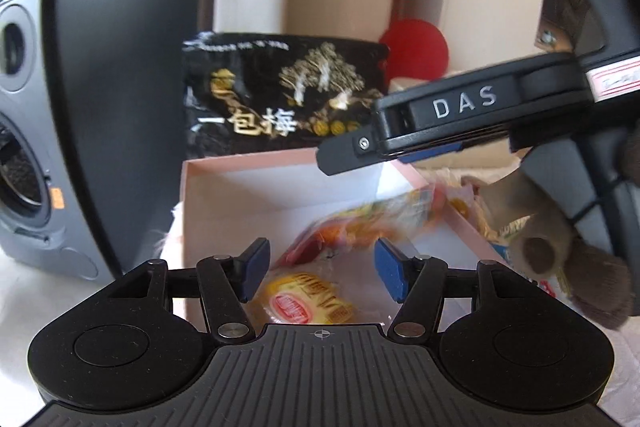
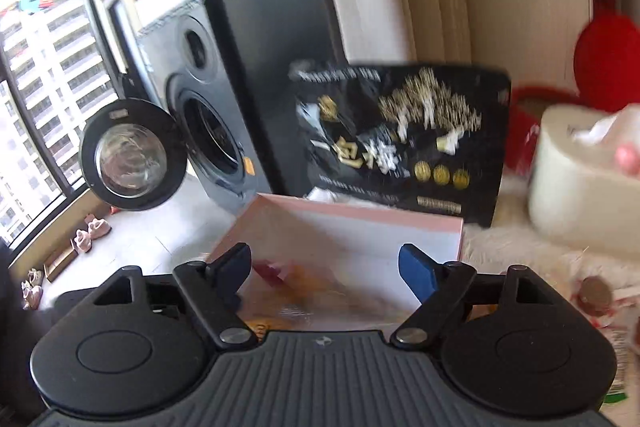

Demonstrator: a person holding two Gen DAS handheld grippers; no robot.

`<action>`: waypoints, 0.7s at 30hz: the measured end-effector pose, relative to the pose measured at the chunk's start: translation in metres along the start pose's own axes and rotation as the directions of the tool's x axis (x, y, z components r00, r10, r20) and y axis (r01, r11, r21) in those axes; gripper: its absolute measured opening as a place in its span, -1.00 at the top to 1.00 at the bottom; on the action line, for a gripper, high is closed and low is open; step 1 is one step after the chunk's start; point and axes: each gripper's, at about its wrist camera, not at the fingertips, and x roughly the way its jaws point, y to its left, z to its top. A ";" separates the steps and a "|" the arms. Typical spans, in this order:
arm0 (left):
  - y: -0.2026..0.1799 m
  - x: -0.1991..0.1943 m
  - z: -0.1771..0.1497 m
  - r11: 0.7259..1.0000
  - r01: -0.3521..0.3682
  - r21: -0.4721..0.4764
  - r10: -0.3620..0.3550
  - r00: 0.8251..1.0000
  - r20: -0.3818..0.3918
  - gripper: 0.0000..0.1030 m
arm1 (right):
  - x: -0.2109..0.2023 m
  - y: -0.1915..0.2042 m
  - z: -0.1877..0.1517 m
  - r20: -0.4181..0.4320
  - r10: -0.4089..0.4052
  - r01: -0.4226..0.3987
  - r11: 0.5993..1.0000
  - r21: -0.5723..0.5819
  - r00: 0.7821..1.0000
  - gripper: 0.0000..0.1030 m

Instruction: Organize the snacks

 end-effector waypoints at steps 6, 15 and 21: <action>-0.006 -0.038 -0.001 0.997 0.036 -0.071 -0.029 0.995 0.096 -0.23 | -0.042 -0.019 -0.010 0.075 -0.026 0.032 0.997 -0.071 0.997 -0.59; -0.053 -0.049 -0.029 0.950 0.274 -0.148 -0.269 0.962 0.055 -0.23 | -0.075 -0.120 -0.073 -0.054 -0.187 0.193 0.974 0.121 0.981 -0.61; -0.084 -0.035 -0.054 0.944 0.280 -0.173 -0.294 0.954 -0.061 -0.23 | -0.061 -0.140 -0.099 -0.100 -0.114 0.132 0.973 0.188 0.988 -0.37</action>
